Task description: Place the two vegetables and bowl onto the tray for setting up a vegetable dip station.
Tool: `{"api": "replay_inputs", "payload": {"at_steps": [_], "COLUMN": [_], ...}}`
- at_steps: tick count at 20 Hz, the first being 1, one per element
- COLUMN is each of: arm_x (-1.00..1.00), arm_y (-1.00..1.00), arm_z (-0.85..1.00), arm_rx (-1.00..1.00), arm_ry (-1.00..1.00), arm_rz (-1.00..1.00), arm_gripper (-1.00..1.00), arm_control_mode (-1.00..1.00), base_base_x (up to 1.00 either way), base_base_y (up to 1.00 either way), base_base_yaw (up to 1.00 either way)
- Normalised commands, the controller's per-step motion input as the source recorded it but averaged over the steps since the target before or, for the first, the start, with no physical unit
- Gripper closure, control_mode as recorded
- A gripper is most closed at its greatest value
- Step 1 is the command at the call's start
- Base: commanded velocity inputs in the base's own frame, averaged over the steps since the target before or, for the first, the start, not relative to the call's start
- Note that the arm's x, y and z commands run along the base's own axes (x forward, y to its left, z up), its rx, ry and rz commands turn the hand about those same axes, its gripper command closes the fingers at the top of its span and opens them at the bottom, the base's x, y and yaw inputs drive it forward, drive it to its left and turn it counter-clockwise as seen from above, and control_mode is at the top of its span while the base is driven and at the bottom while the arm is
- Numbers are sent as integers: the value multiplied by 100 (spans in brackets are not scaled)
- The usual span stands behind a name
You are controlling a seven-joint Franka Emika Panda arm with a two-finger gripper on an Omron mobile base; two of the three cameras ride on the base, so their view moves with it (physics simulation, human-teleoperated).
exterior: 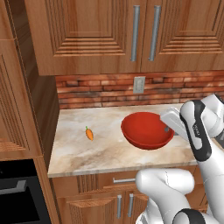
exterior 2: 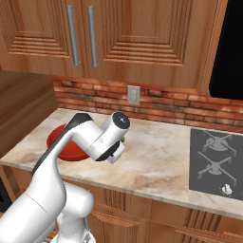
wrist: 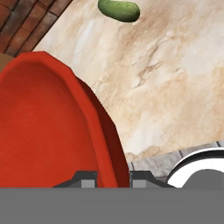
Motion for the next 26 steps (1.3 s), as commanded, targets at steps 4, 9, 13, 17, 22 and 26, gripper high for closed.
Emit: {"api": "replay_inputs", "payload": {"at_steps": [4,9,13,17,22,26], "arm_x": [0,0,0,0,0,0], "arm_y": [0,0,0,0,0,0], "arm_z": [0,0,0,0,0,0], "arm_rx": [0,0,0,0,0,0], "arm_ry": [0,0,0,0,0,0], "arm_rz": [0,0,0,0,0,0], "arm_gripper": [100,100,100,100,100,100], "arm_control_mode": [-100,-100,-100,100,100,100], "base_base_x": [0,0,0,0,-1,-27], "base_base_y": [0,0,0,0,0,-3], "base_base_yaw": [0,0,0,0,0,0]}}
